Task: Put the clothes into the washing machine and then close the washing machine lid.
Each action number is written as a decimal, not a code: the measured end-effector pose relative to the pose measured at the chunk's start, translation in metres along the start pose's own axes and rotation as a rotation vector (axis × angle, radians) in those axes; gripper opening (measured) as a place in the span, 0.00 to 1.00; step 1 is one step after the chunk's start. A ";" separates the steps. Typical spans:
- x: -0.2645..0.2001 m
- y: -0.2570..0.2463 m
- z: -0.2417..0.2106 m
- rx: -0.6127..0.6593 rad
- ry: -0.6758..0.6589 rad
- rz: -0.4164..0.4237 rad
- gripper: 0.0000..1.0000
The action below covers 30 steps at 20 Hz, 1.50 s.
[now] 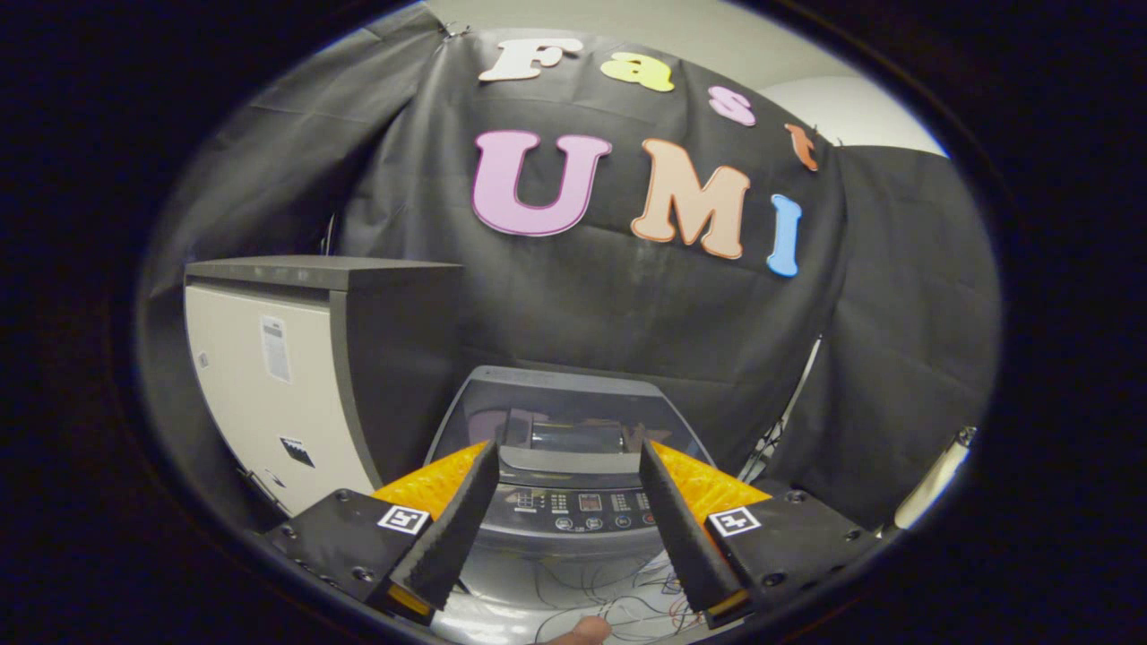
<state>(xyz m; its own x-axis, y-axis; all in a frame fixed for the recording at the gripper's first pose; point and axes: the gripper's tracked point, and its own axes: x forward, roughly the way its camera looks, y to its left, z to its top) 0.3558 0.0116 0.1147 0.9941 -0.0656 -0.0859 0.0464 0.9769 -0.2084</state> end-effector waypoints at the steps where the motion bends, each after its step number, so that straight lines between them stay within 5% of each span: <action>1: -0.007 -0.002 0.004 0.026 -0.026 -0.001 0.97; 16: -0.080 -0.026 0.052 0.175 -0.310 0.013 0.97; 30: -0.077 -0.022 0.038 0.098 -0.279 0.007 0.97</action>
